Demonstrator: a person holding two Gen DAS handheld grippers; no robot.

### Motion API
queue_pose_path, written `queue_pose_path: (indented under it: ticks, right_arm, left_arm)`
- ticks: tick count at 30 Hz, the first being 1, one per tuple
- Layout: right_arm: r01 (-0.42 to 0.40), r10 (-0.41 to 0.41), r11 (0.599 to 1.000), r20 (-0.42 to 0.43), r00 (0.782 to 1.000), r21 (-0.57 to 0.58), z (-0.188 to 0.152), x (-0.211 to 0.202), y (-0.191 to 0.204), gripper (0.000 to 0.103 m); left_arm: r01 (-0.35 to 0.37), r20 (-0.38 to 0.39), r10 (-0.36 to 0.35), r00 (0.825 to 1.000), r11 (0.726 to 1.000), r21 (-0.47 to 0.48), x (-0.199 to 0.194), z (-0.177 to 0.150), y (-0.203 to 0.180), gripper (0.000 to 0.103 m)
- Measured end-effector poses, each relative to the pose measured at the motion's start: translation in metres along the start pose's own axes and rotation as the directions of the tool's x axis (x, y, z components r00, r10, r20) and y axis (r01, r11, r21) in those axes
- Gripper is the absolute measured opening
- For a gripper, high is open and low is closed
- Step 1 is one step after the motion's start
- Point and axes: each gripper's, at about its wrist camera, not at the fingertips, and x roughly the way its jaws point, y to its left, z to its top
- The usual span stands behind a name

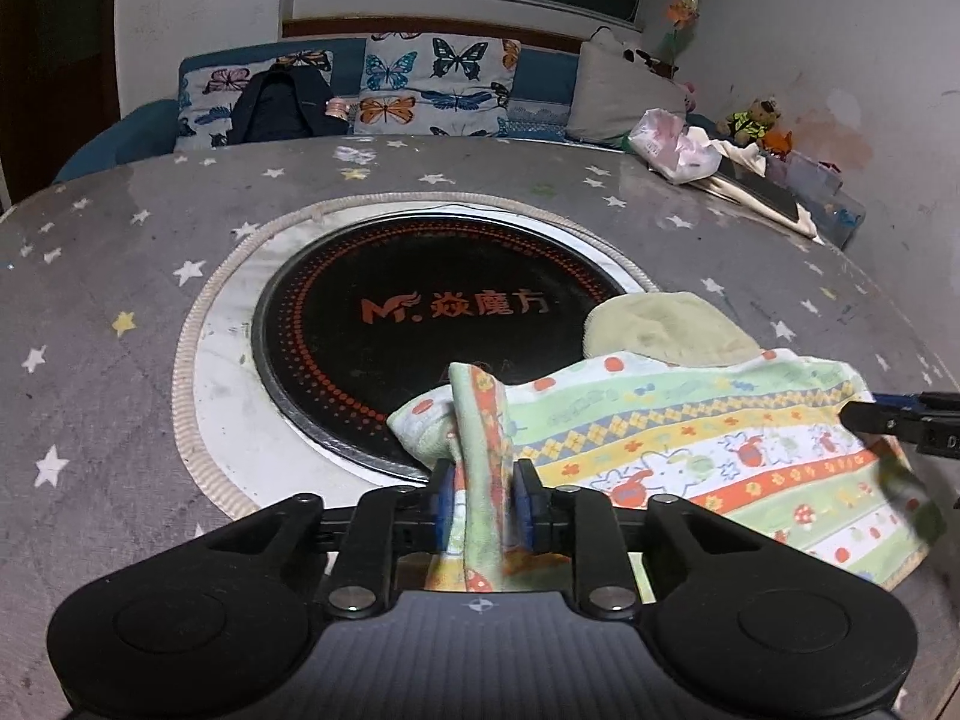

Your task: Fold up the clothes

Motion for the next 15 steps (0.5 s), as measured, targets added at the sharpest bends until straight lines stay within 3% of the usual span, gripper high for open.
queue_pose_path:
  ticks: [2,7,10,12,14,15]
  right_arm:
    - [0.005,-0.005,1.000,0.006,1.000,0.000,-0.0004,-0.0002,-0.0016,0.041]
    - [0.001,-0.001,1.000,0.017,1.000,0.012,-0.0019,-0.0012,-0.0037,0.043]
    - [-0.012,0.012,1.000,0.017,1.000,0.012,-0.0031,-0.0010,-0.0004,0.042]
    - [-0.021,0.021,1.000,0.016,1.000,0.011,-0.0039,-0.0007,0.0021,0.034]
    - [-0.029,0.028,0.999,0.016,0.999,0.014,-0.0044,-0.0003,0.0040,0.020]
    - [-0.030,0.030,0.999,0.016,0.999,0.021,-0.0043,0.0000,0.0040,0.019]
  left_arm:
    - [-0.018,0.000,0.018,1.000,1.000,0.010,0.0011,-0.0010,-0.0014,0.036]
    - [-0.018,-0.003,0.018,1.000,1.000,-0.019,0.0005,-0.0015,0.0022,0.041]
    - [-0.016,0.001,0.016,1.000,1.000,-0.027,0.0004,-0.0025,0.0018,0.043]
    - [-0.016,0.001,0.016,1.000,1.000,-0.015,0.0010,-0.0028,-0.0017,0.043]
    - [-0.004,-0.002,0.004,1.000,1.000,-0.015,0.0014,-0.0023,-0.0035,0.037]
    - [0.009,-0.005,-0.009,1.000,1.000,-0.023,0.0015,-0.0016,-0.0032,0.021]
